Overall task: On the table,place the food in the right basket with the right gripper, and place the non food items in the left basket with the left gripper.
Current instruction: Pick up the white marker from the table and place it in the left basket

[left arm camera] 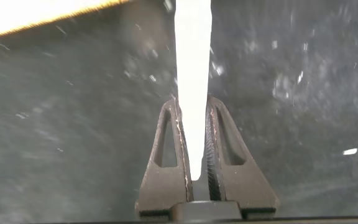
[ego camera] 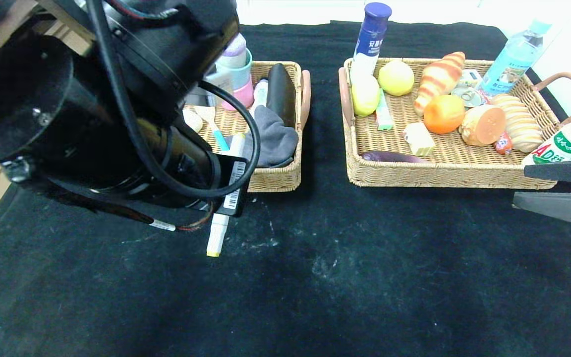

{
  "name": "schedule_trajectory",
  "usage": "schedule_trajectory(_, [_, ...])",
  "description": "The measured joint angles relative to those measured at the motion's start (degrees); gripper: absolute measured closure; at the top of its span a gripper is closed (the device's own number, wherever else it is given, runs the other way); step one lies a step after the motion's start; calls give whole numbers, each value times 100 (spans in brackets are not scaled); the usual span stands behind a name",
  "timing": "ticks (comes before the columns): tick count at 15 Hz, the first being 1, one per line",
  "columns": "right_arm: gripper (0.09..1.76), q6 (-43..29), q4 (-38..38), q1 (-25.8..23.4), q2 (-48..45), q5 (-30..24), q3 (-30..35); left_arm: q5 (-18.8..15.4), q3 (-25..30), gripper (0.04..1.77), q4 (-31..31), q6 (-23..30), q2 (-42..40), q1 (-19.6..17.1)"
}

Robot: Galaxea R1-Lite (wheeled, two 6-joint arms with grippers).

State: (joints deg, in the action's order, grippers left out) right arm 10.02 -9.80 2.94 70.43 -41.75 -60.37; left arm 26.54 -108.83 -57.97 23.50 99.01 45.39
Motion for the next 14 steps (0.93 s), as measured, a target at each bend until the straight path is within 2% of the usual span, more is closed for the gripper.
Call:
schedule_trajectory(5, [14,-5,0,0,2,38,-7,-138,-35,156,673,-728,-244,-694])
schedule_trajectory(14, [14,-7,2,-7,2,55,-21,-1257,4,156,1646,-1659,-508,-2086])
